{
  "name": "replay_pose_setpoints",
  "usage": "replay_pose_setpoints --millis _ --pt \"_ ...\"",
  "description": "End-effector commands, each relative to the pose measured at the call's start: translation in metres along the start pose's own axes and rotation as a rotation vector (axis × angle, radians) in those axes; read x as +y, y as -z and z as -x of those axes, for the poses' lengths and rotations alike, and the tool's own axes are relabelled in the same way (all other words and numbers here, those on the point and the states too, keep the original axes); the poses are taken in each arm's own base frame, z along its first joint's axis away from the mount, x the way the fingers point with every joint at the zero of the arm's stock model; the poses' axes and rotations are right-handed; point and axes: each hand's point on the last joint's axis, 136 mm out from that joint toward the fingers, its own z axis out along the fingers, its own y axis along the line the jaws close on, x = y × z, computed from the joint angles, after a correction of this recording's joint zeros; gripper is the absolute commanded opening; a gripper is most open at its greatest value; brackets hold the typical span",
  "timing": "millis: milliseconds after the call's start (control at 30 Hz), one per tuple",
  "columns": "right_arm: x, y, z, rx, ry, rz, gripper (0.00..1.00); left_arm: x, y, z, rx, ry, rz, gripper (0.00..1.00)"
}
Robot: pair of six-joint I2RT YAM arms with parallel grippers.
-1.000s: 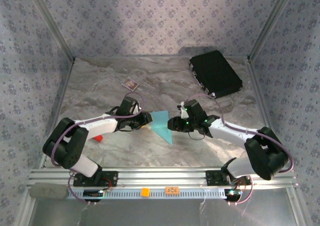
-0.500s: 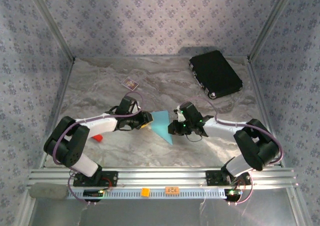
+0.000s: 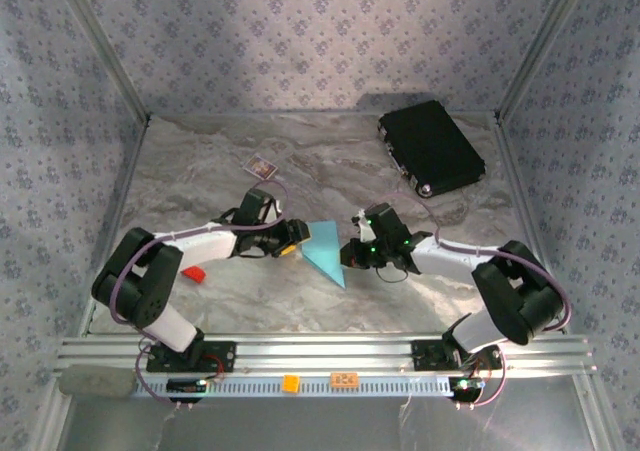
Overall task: Fold a paper plane with a square sheet of paper (pick it up from the middle)
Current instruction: Fourth fold the wing at the center of the table.
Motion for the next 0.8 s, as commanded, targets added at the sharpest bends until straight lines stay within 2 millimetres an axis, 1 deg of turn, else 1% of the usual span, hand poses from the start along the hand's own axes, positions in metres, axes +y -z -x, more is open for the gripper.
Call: replay_pose_setpoints --millis 0,167,367,467,567,633,767 --pt "0.002 0.004 0.001 -0.014 0.005 0.023 0.04 -0.012 0.0 0.006 0.013 -0.016 -0.035 0.6" --pt "-0.002 0.005 0.004 -0.031 -0.01 0.021 0.05 -0.016 -0.003 0.01 0.018 -0.019 -0.043 0.61" --pt "-0.006 0.007 0.004 -0.043 -0.022 0.011 0.05 -0.011 -0.012 0.008 0.041 0.001 -0.033 0.59" --pt "-0.006 0.006 0.004 -0.044 -0.023 0.01 0.05 -0.015 -0.015 0.009 0.048 0.011 -0.065 0.54" --pt "-0.008 0.005 0.003 -0.04 -0.028 0.005 0.05 -0.019 -0.017 0.009 0.049 0.017 -0.093 0.46" --pt "-0.01 0.005 0.003 -0.042 -0.032 0.001 0.06 -0.022 -0.019 0.009 0.06 0.022 -0.112 0.37" --pt "-0.01 0.006 0.003 -0.045 -0.038 -0.002 0.08 -0.024 -0.022 0.009 0.061 0.038 -0.137 0.24"
